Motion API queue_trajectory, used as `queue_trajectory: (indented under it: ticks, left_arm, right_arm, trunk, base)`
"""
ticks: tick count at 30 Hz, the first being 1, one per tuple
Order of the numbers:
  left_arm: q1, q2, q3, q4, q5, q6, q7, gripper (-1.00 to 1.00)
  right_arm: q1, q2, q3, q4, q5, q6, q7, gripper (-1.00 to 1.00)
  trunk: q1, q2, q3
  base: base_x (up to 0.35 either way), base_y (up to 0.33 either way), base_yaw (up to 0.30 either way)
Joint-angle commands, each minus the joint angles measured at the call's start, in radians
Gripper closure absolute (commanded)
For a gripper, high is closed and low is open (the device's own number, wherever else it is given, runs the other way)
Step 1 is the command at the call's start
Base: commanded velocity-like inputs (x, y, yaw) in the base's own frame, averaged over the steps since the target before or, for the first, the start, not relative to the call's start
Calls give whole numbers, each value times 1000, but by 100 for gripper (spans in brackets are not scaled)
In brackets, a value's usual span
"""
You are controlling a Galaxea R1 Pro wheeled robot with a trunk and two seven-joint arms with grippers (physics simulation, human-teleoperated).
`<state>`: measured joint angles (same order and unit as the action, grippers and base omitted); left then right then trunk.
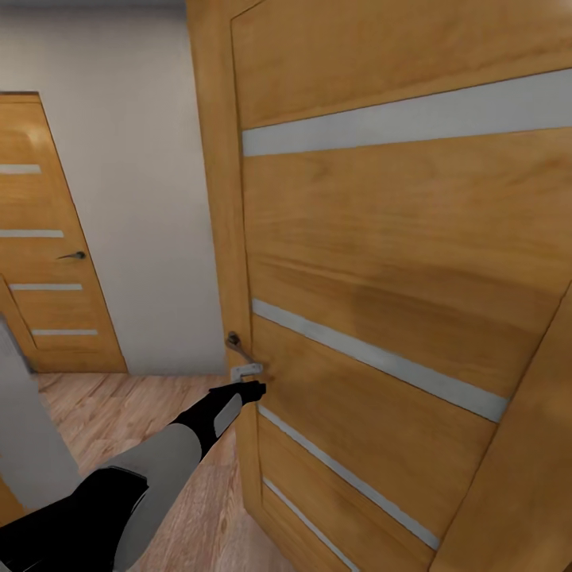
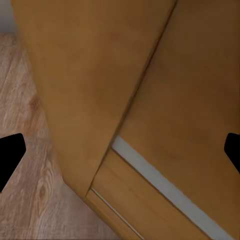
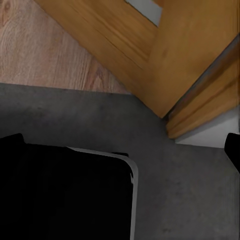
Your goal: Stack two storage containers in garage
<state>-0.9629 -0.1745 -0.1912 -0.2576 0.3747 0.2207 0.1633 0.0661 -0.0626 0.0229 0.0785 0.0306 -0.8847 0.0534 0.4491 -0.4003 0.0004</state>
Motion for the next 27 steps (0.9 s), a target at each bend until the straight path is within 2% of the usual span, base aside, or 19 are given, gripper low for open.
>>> queue_trajectory:
  ticks: [1,13,19,27]
  left_arm:
    - [1,0,-10,1,13,5,6,-100]
    - [1,0,-10,0,15,4,6,-100]
    - [1,0,-10,1,15,5,5,-100]
    - [1,0,-11,0,15,6,5,-100]
  right_arm:
    - [0,0,2,1,0,-4,2,-100]
    - [0,0,2,1,0,-4,2,-100]
    - [0,0,2,1,0,-4,2,-100]
    - [0,0,2,1,0,-4,2,-100]
  trunk:
    - [1,0,0]
    - [1,0,0]
    - [1,0,0]
    - [1,0,0]
  base:
    - [99,-59,0]
    - [16,-9,0]
    - [165,21,0]
    - [23,1,0]
